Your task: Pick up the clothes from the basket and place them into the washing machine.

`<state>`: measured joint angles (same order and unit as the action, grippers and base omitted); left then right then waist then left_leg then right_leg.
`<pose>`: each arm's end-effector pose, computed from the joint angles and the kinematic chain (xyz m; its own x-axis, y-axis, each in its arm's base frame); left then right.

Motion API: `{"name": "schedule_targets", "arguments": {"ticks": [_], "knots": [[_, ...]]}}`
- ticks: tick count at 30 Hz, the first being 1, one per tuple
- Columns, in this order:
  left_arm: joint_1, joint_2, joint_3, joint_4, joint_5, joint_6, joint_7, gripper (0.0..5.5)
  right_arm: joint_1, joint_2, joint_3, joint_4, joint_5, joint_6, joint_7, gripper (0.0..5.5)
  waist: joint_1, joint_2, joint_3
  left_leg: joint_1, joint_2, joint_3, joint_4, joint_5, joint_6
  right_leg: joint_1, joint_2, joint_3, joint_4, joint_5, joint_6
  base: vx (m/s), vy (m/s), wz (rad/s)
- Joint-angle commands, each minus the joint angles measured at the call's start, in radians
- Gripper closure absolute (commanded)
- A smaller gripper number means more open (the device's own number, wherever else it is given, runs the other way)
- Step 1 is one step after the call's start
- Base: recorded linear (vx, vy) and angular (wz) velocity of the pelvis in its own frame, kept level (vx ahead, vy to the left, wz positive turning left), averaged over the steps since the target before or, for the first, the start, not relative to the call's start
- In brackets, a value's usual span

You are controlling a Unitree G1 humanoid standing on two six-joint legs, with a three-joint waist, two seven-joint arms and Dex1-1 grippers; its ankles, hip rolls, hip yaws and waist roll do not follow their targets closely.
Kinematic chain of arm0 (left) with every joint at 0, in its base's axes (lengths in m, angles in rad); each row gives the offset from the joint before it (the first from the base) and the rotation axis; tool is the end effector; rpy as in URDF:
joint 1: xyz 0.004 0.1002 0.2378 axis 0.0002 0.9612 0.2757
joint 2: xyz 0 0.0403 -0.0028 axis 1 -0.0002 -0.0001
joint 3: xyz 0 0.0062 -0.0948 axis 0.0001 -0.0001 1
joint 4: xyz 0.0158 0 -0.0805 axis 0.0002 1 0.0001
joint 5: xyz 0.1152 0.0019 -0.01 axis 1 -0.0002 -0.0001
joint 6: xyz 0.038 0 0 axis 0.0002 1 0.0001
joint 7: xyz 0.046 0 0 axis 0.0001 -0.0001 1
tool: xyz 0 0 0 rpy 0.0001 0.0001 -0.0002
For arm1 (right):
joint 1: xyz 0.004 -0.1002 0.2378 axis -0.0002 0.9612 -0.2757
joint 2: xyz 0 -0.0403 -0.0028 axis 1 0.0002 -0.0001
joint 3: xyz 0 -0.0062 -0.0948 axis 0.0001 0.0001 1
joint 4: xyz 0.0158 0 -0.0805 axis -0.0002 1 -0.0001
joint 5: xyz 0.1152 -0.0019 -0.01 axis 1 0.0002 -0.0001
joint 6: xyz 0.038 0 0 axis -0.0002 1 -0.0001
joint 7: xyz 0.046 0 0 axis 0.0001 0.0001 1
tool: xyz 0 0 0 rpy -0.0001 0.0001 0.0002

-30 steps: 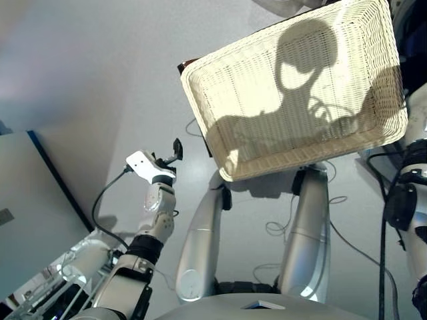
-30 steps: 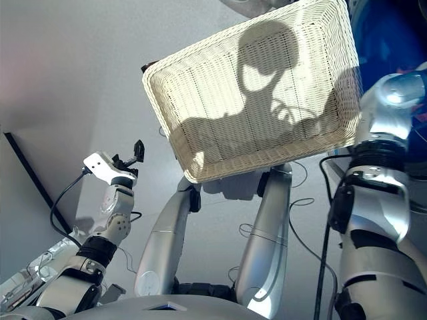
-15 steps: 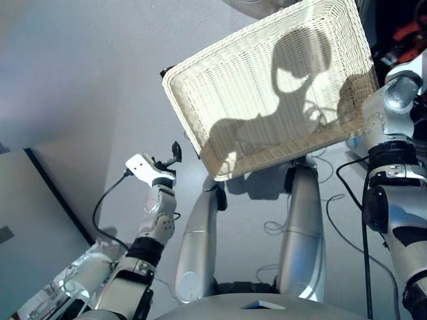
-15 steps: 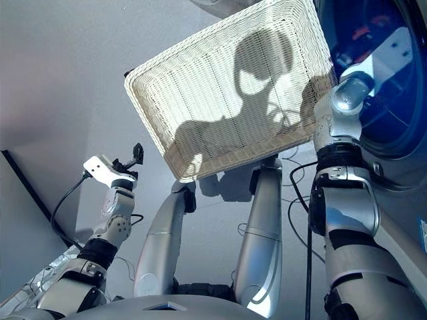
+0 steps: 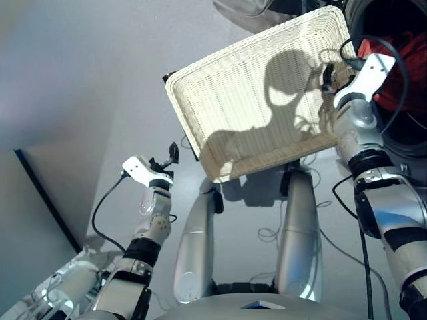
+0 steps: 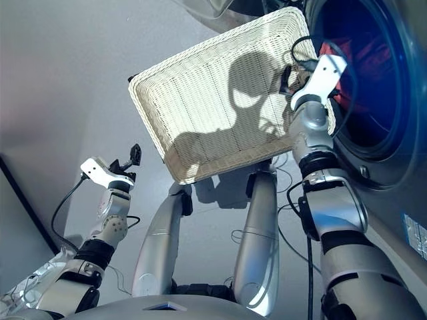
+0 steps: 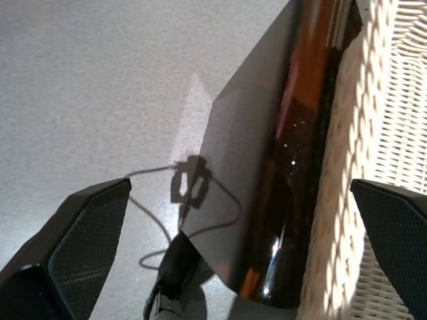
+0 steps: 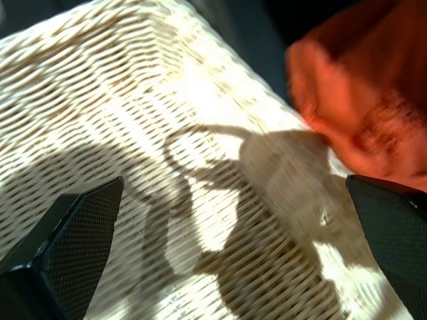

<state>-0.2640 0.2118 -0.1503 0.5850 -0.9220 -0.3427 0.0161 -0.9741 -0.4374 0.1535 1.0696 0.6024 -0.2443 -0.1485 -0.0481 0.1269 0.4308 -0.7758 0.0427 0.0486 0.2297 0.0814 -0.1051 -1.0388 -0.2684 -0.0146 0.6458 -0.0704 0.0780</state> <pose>0.2547 0.1781 0.0105 0.9863 0.1439 -0.0803 -0.1638 0.8040 -0.5716 0.3629 -0.2176 0.1563 0.9544 -0.2602 0.1462 0.2425 0.9616 0.1286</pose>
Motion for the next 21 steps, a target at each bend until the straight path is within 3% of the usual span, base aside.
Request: {"name": "schedule_targets", "arguments": {"ticks": [1, 8, 16, 21], "knots": [[-0.015, 0.046, 0.049, 0.032, 0.03, -0.057, 0.033, 0.0, -0.04, -0.009, -0.054, 0.021, -0.01, -0.04, -0.073, 0.0, 0.02, -0.012, -0.024, 0.041, 0.025, -0.029, 0.157, -0.147, -0.008, 0.042, -0.003, 0.004, -0.105, 0.16, 0.087, 0.0, 0.0, 0.0], [0.016, 0.036, 0.06, 0.046, 0.047, -0.059, 0.059, 0.0, -0.061, -0.035, -0.105, -0.029, 0.004, -0.069, -0.141, 0.0, 0.023, 0.017, -0.012, 0.012, 0.025, -0.026, 0.184, -0.159, -0.005, -0.007, -0.001, 0.027, -0.054, 0.139, 0.082, 0.0, 0.0, 0.0], [0.035, 0.037, 0.007, 0.004, 0.045, -0.055, 0.049, 0.0, -0.177, -0.109, -0.169, 0.015, 0.214, -0.108, -0.129, 0.0, 0.027, 0.063, 0.012, -0.015, 0.02, -0.014, 0.206, -0.166, -0.008, -0.065, -0.015, 0.053, 0.008, 0.118, 0.082, 0.0, 0.0, 0.0], [0.046, 0.041, -0.025, -0.023, 0.04, -0.05, 0.047, 0.0, -0.283, -0.213, -0.223, 0.048, 0.367, -0.15, -0.157, 0.0, 0.03, 0.095, 0.023, -0.04, 0.017, -0.006, 0.237, -0.175, -0.011, -0.11, -0.016, 0.074, 0.059, 0.101, 0.079, 0.0, 0.0, 0.0]]}}
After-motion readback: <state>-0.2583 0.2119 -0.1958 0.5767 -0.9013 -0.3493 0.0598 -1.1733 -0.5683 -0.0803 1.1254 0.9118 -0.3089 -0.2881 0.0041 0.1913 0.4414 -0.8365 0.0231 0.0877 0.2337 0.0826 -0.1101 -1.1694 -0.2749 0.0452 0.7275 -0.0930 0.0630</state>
